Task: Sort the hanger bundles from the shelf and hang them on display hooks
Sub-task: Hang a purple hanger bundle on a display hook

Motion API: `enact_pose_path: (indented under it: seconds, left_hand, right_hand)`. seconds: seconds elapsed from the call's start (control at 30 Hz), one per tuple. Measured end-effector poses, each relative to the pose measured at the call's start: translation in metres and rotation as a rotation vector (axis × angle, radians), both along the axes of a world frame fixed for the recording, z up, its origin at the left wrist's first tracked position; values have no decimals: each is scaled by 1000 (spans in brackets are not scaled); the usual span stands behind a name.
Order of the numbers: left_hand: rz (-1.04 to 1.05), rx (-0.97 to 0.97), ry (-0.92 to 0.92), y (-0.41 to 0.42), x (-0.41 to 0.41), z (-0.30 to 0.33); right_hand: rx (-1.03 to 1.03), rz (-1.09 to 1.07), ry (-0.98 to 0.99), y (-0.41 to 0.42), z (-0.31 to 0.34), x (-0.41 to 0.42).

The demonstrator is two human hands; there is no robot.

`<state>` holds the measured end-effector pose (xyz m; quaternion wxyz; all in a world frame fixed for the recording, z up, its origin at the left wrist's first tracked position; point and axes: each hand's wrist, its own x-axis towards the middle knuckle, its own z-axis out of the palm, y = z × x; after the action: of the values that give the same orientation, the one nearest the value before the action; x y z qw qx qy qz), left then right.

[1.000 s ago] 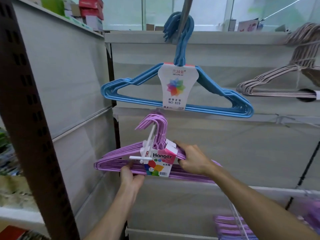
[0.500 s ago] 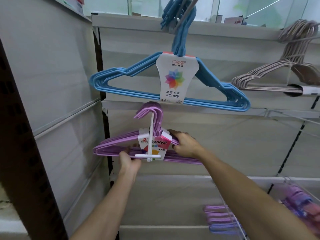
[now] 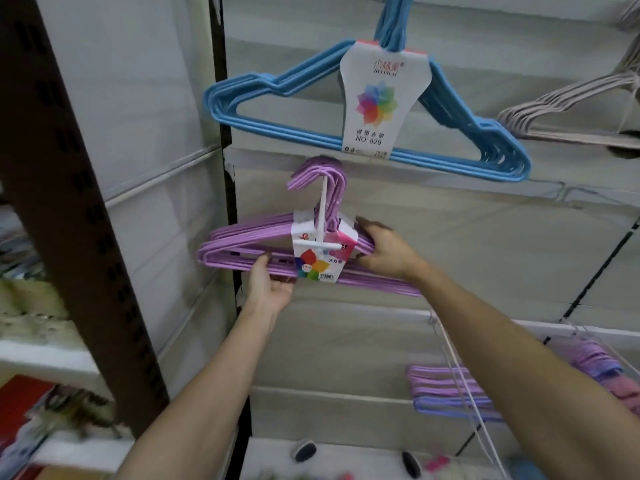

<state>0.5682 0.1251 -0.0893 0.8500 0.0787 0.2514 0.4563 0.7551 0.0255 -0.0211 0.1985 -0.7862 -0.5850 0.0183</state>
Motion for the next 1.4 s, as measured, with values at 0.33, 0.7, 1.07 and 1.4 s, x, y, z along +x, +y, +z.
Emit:
enact_pose_path:
  seconds: [0.33,0.7,1.07,1.4]
  left_hand:
    - [-54,163,305,-71,-34,1]
    - [-75,1068,571,-237,13,43]
    - [-517,1656,338,-440,135,41]
    - [-809,1833,59,-622,235,26]
  right_hand:
    - [177,67,64,-78,10,-5]
    - [523,-24,116,-260,30,27]
    - [595,-432,-12,-527,31,91]
    - [623,-838,-122,-753,16,111]
